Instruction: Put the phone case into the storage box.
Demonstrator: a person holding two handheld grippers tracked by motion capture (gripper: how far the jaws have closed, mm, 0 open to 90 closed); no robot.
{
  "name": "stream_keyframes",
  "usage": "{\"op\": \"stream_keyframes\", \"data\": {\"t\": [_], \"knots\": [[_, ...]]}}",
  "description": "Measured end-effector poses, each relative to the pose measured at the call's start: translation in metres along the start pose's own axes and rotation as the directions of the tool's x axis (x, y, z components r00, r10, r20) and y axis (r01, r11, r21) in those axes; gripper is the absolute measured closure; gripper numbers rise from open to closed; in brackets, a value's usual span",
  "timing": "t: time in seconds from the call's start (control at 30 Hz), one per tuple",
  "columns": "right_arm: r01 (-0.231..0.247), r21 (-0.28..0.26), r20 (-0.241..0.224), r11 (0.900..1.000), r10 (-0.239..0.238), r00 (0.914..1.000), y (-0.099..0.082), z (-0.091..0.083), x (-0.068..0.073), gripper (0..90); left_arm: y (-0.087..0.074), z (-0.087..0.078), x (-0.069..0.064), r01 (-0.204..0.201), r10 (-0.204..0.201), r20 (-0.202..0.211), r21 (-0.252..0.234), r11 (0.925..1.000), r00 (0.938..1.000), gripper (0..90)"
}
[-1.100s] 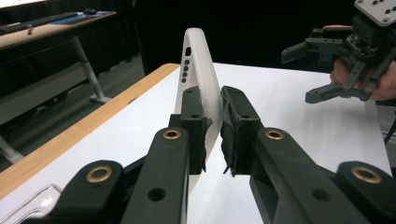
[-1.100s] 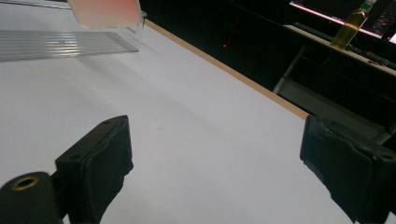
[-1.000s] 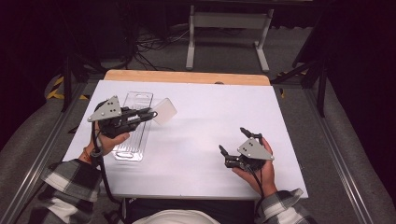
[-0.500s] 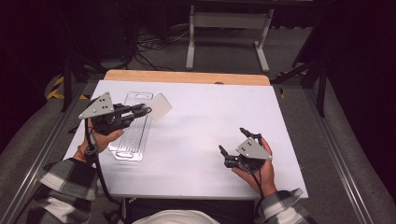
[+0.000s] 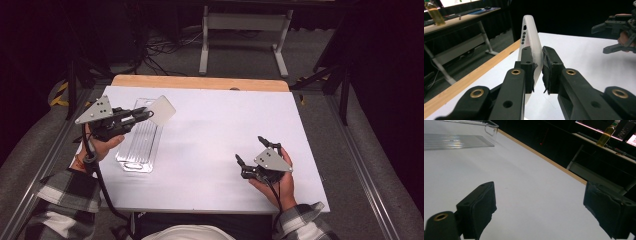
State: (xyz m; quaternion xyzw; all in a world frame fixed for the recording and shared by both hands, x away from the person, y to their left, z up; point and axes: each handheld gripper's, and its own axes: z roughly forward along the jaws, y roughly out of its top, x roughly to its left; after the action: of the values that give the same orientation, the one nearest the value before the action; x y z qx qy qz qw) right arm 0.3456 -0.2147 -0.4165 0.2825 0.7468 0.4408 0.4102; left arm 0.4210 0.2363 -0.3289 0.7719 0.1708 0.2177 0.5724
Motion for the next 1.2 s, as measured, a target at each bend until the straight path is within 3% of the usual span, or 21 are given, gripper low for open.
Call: {"op": "stream_keyframes", "data": {"t": [0.33,0.57,0.9,1.2], "knots": [[-0.007,0.004,0.007,1.0,0.007,1.0,0.0,-0.001,-0.001,11.2,-0.003,-0.006,0.008,0.002,-0.001,-0.038,0.029,0.9996,0.9993,80.3],[-0.003,0.007,-0.002,1.0,0.003,1.0,-0.001,0.002,0.0,11.3,-0.005,-0.008,0.015,-0.017,0.021,-0.069,0.056,0.9983,0.9974,80.4],[0.001,0.022,-0.015,0.9997,-0.001,0.9999,-0.002,0.004,0.002,11.4,-0.018,-0.012,0.031,0.039,-0.033,-0.091,0.065,0.9971,0.9953,80.3],[0.009,0.036,-0.026,0.9993,-0.009,0.9996,-0.003,0.007,0.004,12.1,-0.026,-0.004,0.041,0.058,-0.046,-0.098,0.122,0.9908,0.9941,80.3]]}}
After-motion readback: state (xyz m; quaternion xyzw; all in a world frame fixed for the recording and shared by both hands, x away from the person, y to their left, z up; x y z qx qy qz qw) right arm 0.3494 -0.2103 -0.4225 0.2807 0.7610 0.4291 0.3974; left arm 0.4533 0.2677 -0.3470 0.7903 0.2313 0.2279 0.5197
